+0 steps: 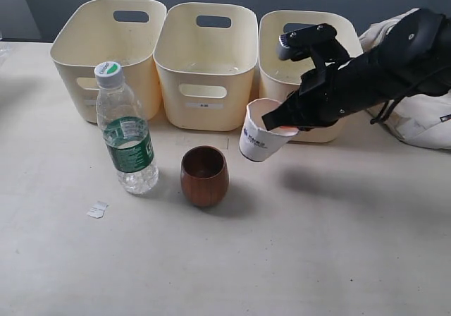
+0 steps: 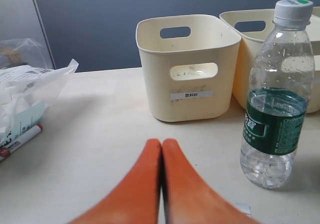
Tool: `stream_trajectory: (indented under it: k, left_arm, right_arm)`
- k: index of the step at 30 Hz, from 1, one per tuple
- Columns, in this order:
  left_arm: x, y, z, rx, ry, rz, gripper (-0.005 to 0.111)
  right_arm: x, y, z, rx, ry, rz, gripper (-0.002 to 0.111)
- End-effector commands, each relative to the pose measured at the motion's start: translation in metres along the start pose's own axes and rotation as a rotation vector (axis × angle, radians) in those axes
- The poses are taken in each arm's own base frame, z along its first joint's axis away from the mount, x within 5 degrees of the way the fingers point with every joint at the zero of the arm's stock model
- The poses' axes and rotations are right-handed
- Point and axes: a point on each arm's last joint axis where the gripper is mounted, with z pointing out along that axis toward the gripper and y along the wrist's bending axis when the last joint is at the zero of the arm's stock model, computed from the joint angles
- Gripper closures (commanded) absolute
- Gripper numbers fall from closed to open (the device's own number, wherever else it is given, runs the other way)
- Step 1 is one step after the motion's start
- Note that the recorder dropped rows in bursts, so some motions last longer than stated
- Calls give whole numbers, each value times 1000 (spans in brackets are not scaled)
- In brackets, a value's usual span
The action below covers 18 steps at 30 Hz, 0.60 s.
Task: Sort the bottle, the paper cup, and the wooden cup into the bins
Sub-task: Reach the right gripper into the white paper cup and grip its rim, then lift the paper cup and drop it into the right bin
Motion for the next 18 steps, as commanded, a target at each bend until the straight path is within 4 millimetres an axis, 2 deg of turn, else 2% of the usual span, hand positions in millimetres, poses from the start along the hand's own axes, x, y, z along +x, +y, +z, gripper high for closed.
stream_trajectory:
  k: [1,12,18]
  left_arm:
    - [-1,0,0,1,-10,-3,106]
    - [-1,0,0,1,-10,-3,106]
    - [-1,0,0,1,-10,-3,106]
  right_arm:
    - [-7,3,-18,13,-52,-25,108]
    - [-20,9,-50,38,-162,-50,108]
    - [-35,1,-65,147,-328,-1,108]
